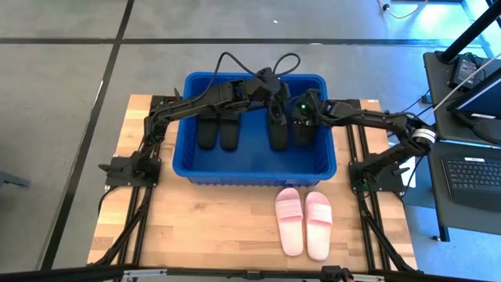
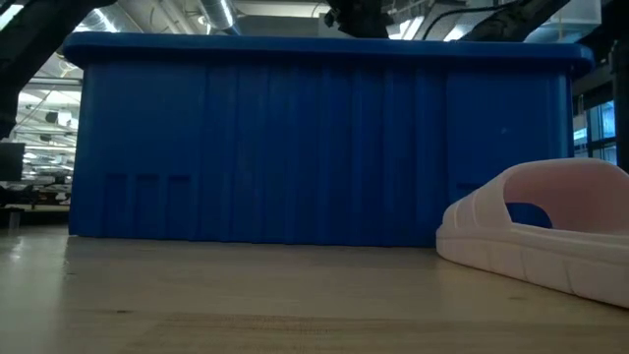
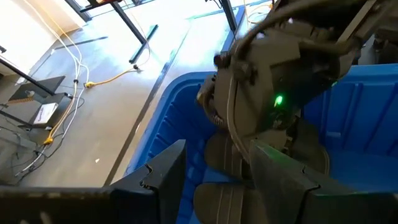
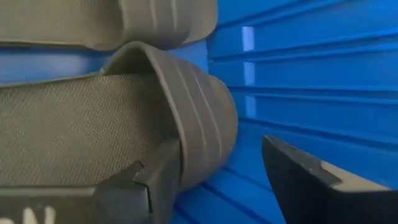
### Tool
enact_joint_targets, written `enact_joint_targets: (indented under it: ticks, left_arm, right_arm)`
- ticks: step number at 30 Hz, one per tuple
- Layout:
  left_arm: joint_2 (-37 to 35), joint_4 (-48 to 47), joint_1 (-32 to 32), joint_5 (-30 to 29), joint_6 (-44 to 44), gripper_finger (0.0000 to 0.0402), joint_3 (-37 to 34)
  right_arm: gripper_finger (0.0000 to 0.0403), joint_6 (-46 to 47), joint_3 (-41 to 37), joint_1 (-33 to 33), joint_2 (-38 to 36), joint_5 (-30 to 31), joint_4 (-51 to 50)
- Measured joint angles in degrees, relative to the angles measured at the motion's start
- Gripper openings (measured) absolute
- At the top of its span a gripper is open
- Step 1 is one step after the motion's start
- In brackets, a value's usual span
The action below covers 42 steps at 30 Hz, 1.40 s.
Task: Pick and place slides into bin
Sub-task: Put the black slide into the blue bin, then put the pink slide into the blue bin
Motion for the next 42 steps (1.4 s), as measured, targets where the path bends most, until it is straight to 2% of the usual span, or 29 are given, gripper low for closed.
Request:
enact_joint_targets:
  ticks: [6,10,13,19,25,29,32,34,42]
  left_arm:
    - [0.0,0.0,0.0,0.0,-0.1,0.0171,0.0]
    - [0.0,0.0,0.0,0.0,-0.1,0.0171,0.0]
    - [0.0,0.0,0.0,0.0,-1.0,0.0171,0.0]
    - [0.0,-0.3,0.0,0.0,-1.5,0.0171,0.0]
    - [0.0,-0.4,0.0,0.0,-1.6,0.0171,0.0]
    - [0.0,0.0,0.5,5.4,-4.2,0.0171,0.0]
    - [-0.3,0.6,1.8,13.3,-6.9,0.0171,0.2]
    - [-0.2,-0.4,2.3,16.5,-7.2,0.0171,0.1]
    - [0.0,-0.3,0.8,16.2,-7.7,0.0171,0.0]
  right_arm:
    - [0.0215,0.1,0.0,0.0,-1.0,-0.5,-0.5]
    - [0.0207,0.0,0.0,0.0,-0.8,-5.1,0.0]
    - [0.0203,0.0,0.0,0.0,-0.8,-5.4,0.5]
    - [0.0201,0.0,0.0,0.0,-0.8,-5.2,0.4]
    - [0.0202,0.6,0.2,0.6,-1.9,-1.9,-0.9]
    - [0.0202,4.8,4.1,1.7,-4.2,-2.9,-7.1]
    - [0.0202,10.2,8.1,1.6,-6.2,-8.0,-13.0]
    - [0.0202,13.5,11.0,1.6,-8.4,-11.1,-14.4]
    - [0.0202,16.6,16.3,3.8,-20.9,-12.7,-18.1]
